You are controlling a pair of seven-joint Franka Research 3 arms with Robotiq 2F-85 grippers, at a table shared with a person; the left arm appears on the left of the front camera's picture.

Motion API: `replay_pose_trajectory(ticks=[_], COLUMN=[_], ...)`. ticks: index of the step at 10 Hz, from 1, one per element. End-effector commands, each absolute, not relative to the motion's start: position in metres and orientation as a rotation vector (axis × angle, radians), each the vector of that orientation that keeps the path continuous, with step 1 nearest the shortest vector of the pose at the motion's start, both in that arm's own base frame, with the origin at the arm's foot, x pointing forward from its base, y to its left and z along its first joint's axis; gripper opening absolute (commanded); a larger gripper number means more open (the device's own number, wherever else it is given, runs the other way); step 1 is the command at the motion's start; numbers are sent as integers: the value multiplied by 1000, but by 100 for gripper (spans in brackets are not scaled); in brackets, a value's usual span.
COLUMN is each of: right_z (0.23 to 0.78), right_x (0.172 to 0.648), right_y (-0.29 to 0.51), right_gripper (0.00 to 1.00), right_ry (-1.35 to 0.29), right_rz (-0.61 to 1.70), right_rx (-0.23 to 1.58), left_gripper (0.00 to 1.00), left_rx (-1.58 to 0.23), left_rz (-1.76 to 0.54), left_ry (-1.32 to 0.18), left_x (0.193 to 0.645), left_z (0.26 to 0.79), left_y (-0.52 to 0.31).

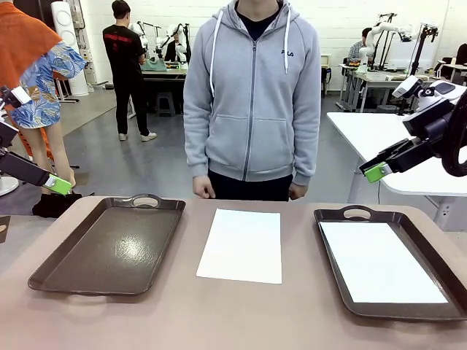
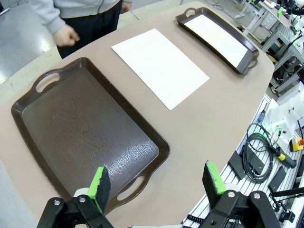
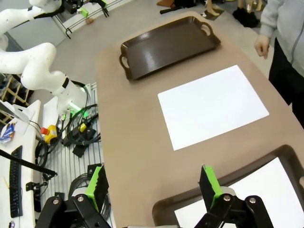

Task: Sort the A4 documents.
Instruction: Receive the A4 Paper.

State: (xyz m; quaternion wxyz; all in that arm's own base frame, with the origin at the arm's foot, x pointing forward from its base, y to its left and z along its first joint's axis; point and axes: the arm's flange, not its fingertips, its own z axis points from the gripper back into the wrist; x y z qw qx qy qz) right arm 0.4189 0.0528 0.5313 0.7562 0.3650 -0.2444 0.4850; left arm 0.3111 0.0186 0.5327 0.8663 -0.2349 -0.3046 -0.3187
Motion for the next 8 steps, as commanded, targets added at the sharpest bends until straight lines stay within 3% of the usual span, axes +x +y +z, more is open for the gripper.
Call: replay_pose_trajectory(ticks=[1,8], right_z=[532,532], right_x=[418,418], right_y=[52,52], right_gripper=[100,100], right_ry=[-530,-530], right_rz=[1064,1064], right_rx=[788,788], left_gripper=[100,100], left_rx=[-508,-508], left_rz=[-679,-679], left_ry=[-646,-646], left_x=[312,312], left_z=[532,532], left_y=[21,21])
